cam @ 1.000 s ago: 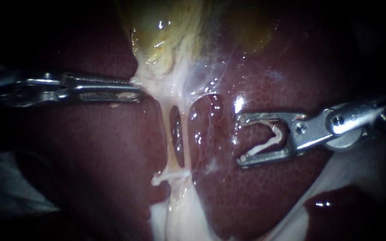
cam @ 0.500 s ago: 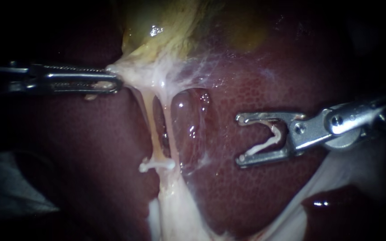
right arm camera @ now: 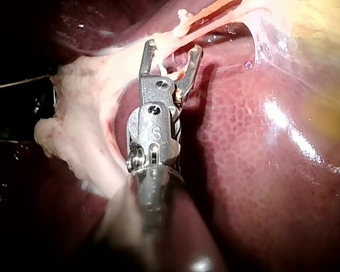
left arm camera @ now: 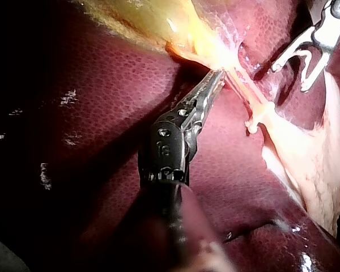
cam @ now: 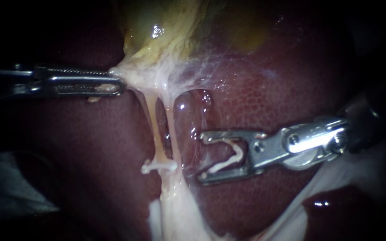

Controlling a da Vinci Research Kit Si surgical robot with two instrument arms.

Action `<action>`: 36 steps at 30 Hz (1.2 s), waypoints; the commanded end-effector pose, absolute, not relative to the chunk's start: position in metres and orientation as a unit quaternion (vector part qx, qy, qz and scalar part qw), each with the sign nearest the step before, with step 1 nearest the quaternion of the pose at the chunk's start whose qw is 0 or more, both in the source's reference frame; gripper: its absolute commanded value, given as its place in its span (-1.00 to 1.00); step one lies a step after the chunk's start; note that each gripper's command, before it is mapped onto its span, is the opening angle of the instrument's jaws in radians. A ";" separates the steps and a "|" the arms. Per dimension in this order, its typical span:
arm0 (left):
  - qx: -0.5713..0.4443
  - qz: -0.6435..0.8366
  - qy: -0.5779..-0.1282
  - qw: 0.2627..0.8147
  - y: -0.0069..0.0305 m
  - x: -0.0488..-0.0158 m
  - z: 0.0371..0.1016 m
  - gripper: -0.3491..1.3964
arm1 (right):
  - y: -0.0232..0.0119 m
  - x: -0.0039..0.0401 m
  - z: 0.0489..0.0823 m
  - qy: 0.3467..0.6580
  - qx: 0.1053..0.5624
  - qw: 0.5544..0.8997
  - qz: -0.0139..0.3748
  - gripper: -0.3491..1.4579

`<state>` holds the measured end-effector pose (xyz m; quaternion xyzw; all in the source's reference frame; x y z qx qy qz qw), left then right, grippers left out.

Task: Clipping second clip left tube

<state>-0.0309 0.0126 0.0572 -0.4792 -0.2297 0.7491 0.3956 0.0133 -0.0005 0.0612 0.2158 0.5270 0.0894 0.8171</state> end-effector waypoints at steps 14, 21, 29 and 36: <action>-0.479 0.749 -0.229 0.396 0.0125 -0.0310 0.0573 -1.00 | -0.0013 0.0176 0.0630 0.540 0.268 0.788 0.129 -0.07; -0.479 0.749 -0.229 0.396 0.0125 -0.0310 0.0574 -1.00 | -0.0013 0.0180 0.0652 0.535 0.274 0.787 0.141 -0.07; -0.479 0.749 -0.229 0.396 0.0124 -0.0310 0.0574 -1.00 | -0.0012 0.0179 0.0677 0.531 0.283 0.785 0.148 -0.07; -0.480 0.749 -0.229 0.396 0.0124 -0.0310 0.0574 -1.00 | -0.0014 0.0189 0.0682 0.534 0.302 0.778 0.138 -0.07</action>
